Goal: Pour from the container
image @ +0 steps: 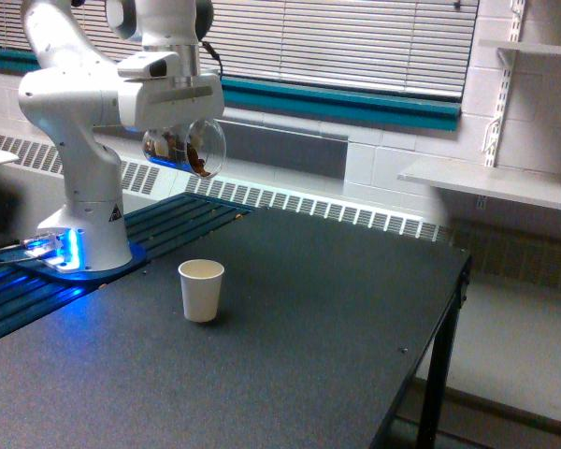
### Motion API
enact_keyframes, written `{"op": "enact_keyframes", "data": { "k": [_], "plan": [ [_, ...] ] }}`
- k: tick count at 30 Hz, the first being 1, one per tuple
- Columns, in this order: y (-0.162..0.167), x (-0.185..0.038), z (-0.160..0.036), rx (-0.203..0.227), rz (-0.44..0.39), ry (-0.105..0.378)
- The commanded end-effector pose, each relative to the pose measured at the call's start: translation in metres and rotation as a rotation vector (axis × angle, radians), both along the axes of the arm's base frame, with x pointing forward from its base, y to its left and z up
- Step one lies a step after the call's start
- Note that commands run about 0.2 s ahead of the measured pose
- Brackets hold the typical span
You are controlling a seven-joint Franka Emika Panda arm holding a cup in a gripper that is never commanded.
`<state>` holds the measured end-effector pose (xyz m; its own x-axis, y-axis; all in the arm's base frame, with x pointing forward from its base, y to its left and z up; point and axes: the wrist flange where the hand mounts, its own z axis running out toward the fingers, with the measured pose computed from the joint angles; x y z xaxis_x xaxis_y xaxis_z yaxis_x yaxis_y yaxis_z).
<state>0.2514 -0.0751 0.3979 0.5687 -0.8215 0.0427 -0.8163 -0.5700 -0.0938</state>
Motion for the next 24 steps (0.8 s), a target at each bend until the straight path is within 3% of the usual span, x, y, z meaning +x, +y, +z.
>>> {"op": "enact_keyframes", "data": {
  "k": [1, 24],
  "plan": [
    [-0.0008, -0.0062, -0.0157, 0.013, 0.011, 0.040],
    [-0.0064, -0.0112, -0.0234, 0.021, 0.012, 0.088]
  ]
}}
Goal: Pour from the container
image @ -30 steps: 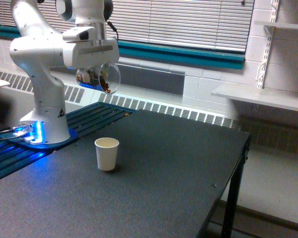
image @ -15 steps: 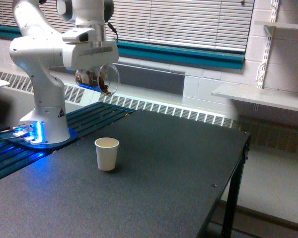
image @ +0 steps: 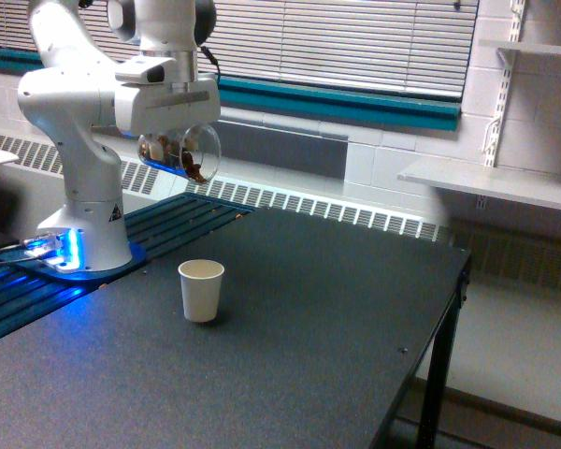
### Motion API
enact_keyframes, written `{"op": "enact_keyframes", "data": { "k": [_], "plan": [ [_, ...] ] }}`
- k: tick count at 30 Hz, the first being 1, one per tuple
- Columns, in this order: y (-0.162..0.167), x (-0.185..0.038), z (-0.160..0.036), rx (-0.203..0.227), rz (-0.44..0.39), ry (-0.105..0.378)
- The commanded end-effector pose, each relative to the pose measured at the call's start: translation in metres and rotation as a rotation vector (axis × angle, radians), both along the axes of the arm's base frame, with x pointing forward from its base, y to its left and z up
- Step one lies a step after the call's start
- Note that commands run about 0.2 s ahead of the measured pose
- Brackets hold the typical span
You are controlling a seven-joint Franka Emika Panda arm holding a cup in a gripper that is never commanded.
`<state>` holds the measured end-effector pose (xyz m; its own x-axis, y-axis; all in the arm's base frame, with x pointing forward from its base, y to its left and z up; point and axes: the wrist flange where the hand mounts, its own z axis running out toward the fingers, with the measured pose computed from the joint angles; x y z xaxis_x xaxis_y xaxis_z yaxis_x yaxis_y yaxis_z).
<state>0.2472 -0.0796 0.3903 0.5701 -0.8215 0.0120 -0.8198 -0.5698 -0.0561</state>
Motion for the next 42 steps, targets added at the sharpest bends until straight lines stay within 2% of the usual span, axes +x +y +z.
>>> {"op": "enact_keyframes", "data": {
  "k": [1, 42],
  "plan": [
    [-0.002, -0.007, -0.016, 0.017, 0.012, 0.042],
    [-0.007, -0.002, -0.038, 0.037, 0.050, 0.078]
  ]
}}
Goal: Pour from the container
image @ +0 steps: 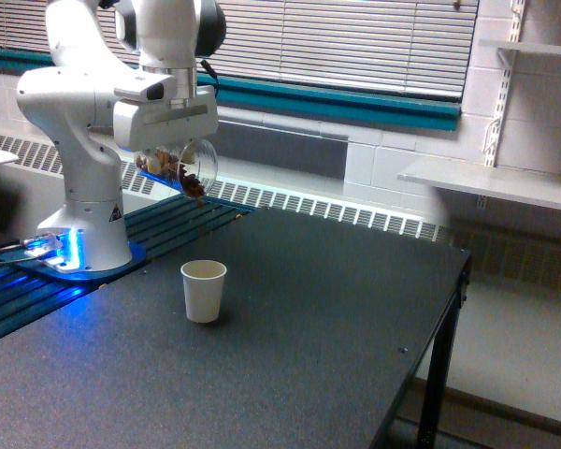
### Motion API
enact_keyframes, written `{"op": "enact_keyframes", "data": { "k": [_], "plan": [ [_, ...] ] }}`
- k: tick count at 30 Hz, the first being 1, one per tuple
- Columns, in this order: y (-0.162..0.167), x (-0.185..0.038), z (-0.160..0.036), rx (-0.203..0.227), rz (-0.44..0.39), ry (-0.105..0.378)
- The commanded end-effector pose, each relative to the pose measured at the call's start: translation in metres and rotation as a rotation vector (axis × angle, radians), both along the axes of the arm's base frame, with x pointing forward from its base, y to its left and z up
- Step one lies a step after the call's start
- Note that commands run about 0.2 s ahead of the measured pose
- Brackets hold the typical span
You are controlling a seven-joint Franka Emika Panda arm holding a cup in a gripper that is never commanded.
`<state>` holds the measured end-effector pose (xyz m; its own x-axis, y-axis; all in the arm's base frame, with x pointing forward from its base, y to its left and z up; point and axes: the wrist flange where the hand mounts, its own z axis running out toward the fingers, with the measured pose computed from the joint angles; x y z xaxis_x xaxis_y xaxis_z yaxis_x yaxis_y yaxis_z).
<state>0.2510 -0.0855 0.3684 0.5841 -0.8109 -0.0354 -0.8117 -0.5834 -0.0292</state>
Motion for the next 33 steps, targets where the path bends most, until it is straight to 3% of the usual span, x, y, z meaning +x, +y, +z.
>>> {"op": "enact_keyframes", "data": {
  "k": [1, 33],
  "plan": [
    [-0.0006, -0.0060, -0.0166, 0.015, 0.036, 0.029],
    [-0.0103, -0.0058, -0.0261, -0.002, 0.069, 0.037]
  ]
}}
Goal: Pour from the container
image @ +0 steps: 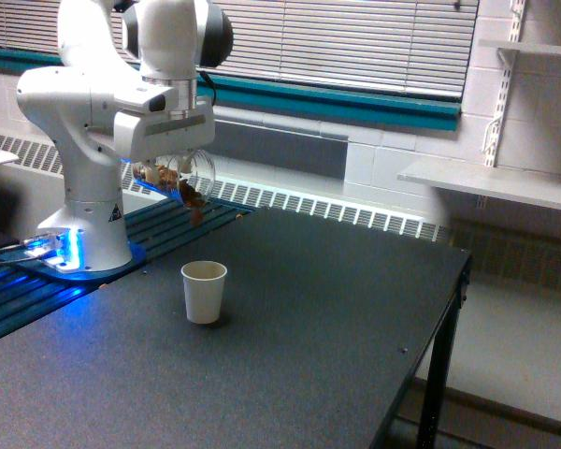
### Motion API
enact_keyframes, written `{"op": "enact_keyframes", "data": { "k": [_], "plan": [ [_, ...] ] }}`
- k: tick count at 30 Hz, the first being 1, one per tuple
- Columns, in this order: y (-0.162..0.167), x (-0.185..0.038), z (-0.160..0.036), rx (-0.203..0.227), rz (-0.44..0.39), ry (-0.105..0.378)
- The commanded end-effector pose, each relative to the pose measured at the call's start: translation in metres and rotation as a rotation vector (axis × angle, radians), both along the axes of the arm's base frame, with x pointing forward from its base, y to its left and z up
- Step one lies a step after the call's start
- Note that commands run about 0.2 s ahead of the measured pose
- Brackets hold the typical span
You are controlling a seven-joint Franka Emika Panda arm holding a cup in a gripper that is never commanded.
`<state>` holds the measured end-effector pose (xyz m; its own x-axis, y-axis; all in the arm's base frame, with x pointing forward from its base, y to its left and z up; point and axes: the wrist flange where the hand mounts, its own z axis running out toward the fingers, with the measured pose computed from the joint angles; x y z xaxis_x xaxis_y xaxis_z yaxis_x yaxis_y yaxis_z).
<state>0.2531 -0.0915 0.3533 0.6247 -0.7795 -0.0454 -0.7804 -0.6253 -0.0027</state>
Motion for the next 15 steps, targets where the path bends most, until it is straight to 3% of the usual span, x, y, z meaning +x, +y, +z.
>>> {"op": "enact_keyframes", "data": {
  "k": [1, 15],
  "plan": [
    [-0.0046, -0.0080, -0.0110, 0.006, 0.017, 0.010],
    [-0.0080, -0.0092, -0.0109, -0.003, 0.016, 0.010]
  ]
}}
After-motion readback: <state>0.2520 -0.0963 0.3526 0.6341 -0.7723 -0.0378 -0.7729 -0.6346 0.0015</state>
